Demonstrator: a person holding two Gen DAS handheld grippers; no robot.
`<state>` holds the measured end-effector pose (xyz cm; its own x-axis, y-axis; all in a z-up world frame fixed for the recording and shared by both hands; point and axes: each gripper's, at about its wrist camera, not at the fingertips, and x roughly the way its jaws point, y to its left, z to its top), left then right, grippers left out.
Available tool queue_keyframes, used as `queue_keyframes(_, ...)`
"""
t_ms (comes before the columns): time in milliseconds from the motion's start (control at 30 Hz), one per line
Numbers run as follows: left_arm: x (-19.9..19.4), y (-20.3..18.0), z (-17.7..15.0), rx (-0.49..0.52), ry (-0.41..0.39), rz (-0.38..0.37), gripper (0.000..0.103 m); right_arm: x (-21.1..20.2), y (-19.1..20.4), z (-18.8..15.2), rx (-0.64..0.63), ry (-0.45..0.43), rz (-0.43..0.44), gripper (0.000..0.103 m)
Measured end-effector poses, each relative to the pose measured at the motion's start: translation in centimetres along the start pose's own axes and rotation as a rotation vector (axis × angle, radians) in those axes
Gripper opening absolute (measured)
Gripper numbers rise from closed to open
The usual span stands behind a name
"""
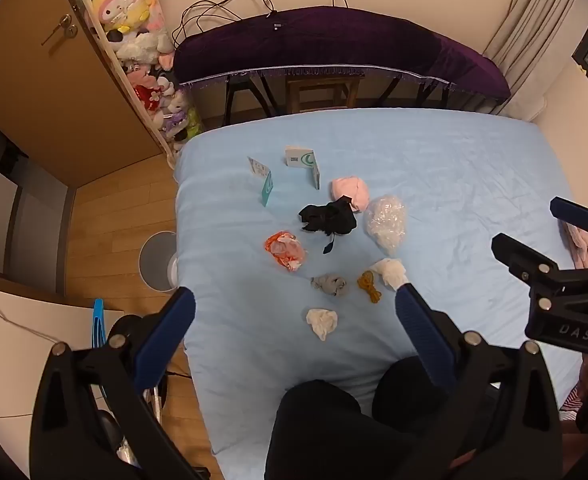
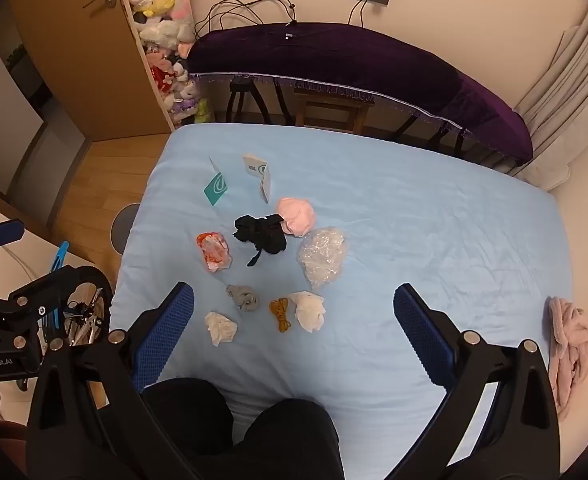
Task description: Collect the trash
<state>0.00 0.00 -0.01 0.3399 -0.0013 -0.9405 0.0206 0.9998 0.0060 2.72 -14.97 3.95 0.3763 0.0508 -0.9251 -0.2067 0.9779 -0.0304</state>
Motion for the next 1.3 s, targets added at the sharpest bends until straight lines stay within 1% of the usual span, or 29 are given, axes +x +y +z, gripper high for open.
queue_keyframes(567, 0.0, -0.1, 0.1, 0.005, -0.001, 0.005, 0.099, 0.0, -0.3, 0.0, -0.007, 0.006, -0.005, 0.097)
queue_keyframes(767, 0.3, -0.7, -0.6, 0.008, 0.003, 0.012, 0.099, 0.0, -0.5, -0.1, -0.006, 0.013, -0.006, 0.097)
queue_keyframes(933, 0.5, -0.4, -0.6, 0.015, 0.009, 0.007, 0.099, -0.1, -0.5, -0.8, 0.002, 0.012, -0.011, 0.097)
queue_keyframes(1300, 0.7, -1.0, -0.7, 0.037, 0.024, -0.009, 0.099, -0.2, -0.9, -1.2, 0.021, 0.025, -0.014, 0.097)
